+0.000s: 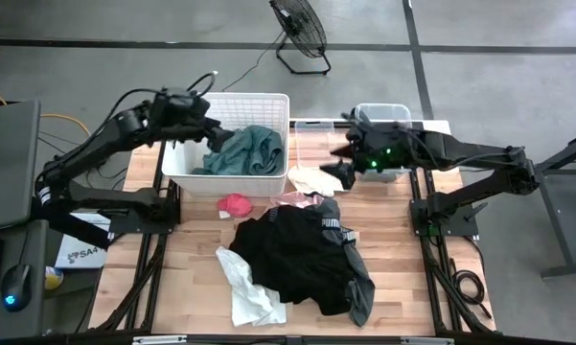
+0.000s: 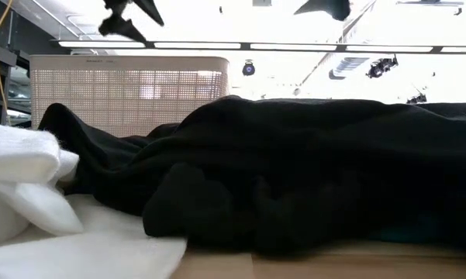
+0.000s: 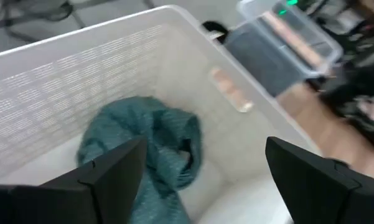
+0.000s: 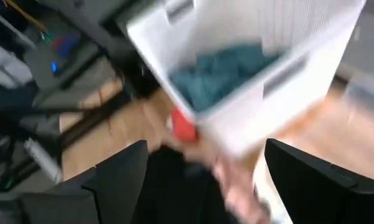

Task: Pick & Place Cloths
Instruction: Put the gray boxer short into the right transparent bin

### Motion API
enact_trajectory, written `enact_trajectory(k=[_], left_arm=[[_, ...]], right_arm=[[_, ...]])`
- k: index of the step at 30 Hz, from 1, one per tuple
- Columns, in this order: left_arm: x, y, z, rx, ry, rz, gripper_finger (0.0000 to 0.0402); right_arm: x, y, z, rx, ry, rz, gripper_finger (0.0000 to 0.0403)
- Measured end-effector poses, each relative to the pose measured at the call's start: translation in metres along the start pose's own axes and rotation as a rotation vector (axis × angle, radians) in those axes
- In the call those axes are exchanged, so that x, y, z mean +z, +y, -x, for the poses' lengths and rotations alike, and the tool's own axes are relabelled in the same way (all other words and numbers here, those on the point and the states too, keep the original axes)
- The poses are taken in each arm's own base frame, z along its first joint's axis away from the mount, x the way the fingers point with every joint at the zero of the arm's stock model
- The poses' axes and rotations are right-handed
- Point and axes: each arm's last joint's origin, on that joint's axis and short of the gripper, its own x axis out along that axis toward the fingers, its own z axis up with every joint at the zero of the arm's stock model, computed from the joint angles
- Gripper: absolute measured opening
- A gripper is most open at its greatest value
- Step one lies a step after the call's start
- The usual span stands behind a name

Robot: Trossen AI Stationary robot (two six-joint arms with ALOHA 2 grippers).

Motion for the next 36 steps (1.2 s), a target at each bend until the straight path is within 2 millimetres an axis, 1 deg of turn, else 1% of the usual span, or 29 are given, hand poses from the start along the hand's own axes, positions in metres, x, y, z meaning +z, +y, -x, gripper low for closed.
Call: enact_trajectory(k=[3,7,11,14,18,21,23,26,29,33,36], left_arm=[[-0.005,-0.010,0.014,-0.060,-0.030,-0.027,0.0324],[-0.012,-0.024,0.023,-0.112,-0.038,-0.088,0.0324],[-0.018,-0.034,0.028,-0.133,-0.056,-0.169,0.0324],[-0.019,-0.038,0.030,-0.145,-0.066,-0.205,0.0324],[-0.023,-0.042,0.031,-0.176,-0.050,-0.235,0.0324],[-0.026,-0.045,0.032,-0.205,-0.032,-0.260,0.0324],[-0.028,-0.046,0.033,-0.210,-0.018,-0.269,0.0324],[-0.029,-0.044,0.032,-0.200,0.000,-0.275,0.0324],[-0.032,-0.043,0.032,-0.185,0.028,-0.282,0.0324],[-0.034,-0.041,0.032,-0.175,0.049,-0.289,0.0324],[-0.035,-0.040,0.032,-0.168,0.062,-0.300,0.0324]], right_arm=[[-0.016,0.003,0.001,-0.042,0.117,-0.077,0.0316],[-0.039,0.011,0.006,-0.135,0.221,-0.251,0.0316],[-0.060,0.026,0.009,-0.210,0.228,-0.381,0.0316],[-0.075,0.039,0.004,-0.256,0.206,-0.435,0.0316],[-0.097,0.053,-0.017,-0.320,0.248,-0.468,0.0316],[-0.116,0.059,-0.041,-0.398,0.278,-0.515,0.0316],[-0.129,0.061,-0.059,-0.469,0.300,-0.581,0.0316],[-0.148,0.059,-0.079,-0.584,0.367,-0.672,0.0316],[-0.164,0.054,-0.093,-0.719,0.386,-0.733,0.0316],[-0.176,0.048,-0.104,-0.835,0.365,-0.771,0.0316],[-0.182,0.044,-0.113,-0.883,0.353,-0.779,0.0316]])
